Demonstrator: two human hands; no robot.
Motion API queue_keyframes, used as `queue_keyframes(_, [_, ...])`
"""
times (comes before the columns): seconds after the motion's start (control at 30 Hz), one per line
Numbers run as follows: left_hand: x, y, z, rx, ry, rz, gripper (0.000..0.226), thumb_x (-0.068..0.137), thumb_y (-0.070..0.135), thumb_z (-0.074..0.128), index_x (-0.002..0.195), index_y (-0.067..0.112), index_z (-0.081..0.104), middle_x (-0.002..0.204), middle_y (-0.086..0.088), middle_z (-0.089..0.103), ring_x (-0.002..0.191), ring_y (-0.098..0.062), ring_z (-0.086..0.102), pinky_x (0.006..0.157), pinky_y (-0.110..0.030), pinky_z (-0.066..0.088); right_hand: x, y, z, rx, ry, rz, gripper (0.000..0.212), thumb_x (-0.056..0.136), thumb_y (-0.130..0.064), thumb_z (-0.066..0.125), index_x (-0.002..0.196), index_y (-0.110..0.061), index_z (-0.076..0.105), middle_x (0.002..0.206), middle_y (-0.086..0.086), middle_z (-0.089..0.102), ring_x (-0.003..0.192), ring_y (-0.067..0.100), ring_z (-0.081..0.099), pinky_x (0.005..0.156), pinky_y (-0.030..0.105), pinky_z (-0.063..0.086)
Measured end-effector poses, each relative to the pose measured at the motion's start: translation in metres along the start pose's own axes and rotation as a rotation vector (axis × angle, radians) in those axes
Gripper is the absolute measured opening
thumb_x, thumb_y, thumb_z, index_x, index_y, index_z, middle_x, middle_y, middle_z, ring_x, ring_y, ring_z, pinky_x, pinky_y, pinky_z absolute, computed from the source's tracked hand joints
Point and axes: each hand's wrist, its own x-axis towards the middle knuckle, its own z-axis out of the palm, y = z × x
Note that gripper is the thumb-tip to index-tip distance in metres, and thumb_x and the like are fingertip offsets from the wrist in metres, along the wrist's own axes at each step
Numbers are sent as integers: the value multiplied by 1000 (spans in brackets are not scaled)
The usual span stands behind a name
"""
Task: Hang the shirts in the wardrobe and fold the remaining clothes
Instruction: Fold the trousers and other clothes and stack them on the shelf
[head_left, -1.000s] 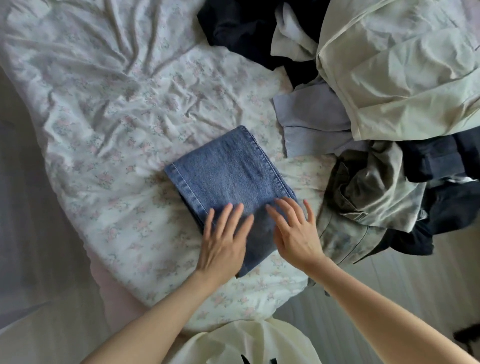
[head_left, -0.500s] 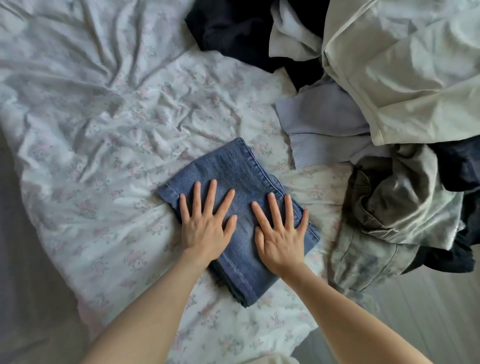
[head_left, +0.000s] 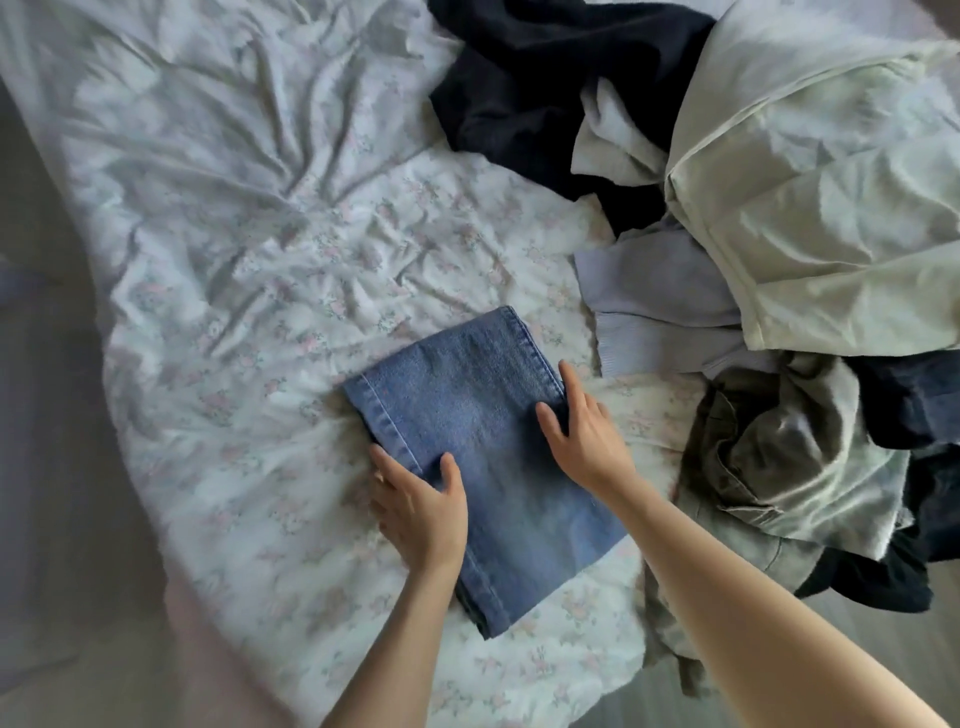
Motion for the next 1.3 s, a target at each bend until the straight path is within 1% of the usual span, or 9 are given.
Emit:
queue_keyframes(0.27, [9,0,9,-58,3,35,91,88,43,56,149,8,-2,136,-29,34,117,-40,39,92,-41,36,11,-4,1,119,-91,4,64,95,-46,39,148,-25,9,145,15,34,128,33,41,100,38,34])
queue_keyframes(0.4, [-8,1,5,-7,126,241,80,87,27,63,146,-1,15,118,-34,44,95,-44,52,74,-43,47,-10,-19,-3,47,99,-47,61,98,-37,35,150,-22,5,135,15,41,96,41,56,72,43,46])
queue_keyframes(0.47, [-16,6,-1,3,191,319,75,84,19,66,143,-3,25,108,-33,49,83,-44,55,66,-43,50,-24,-30,-6,40,206,-124,59,99,-31,33,150,-22,5,126,12,43,79,38,55,57,37,41])
queue_keyframes(0.6, [-9,31,-36,-95,316,410,73,83,11,66,143,-5,26,114,-34,46,92,-48,55,73,-46,52,-32,-70,-30,95,312,-240,55,98,-23,38,149,-20,16,124,13,42,86,32,51,62,37,46])
queue_keyframes(0.73, [-5,65,-100,-225,402,485,74,86,8,61,146,0,18,125,-32,39,101,-49,52,82,-48,50,-38,-132,-65,140,403,-383,52,95,-15,46,144,-13,31,124,18,44,86,32,54,66,27,39])
queue_keyframes(0.97, [-3,79,-245,-253,625,609,69,87,8,61,146,7,25,121,-27,44,109,-43,49,92,-39,39,-74,-251,-97,357,453,-521,55,96,-20,42,147,-22,22,126,11,39,95,32,54,74,35,45])
queue_keyframes(1.03, [-3,77,-287,-252,681,635,65,88,9,59,145,8,29,122,-26,45,112,-42,48,96,-43,40,-89,-285,-98,430,471,-557,56,96,-20,42,147,-23,21,124,10,39,95,30,55,74,31,43])
queue_keyframes(1.17, [-8,56,-381,-301,783,698,59,90,12,56,144,11,31,120,-22,45,107,-40,54,90,-49,47,-132,-358,-98,528,479,-645,55,97,-26,40,147,-31,18,125,2,35,95,24,56,74,24,34])
queue_keyframes(1.3, [-14,19,-461,-340,834,733,55,93,15,52,144,15,31,121,-16,44,99,-37,58,81,-43,50,-173,-429,-86,588,537,-766,53,97,-22,42,146,-28,24,121,2,37,93,13,48,73,14,30])
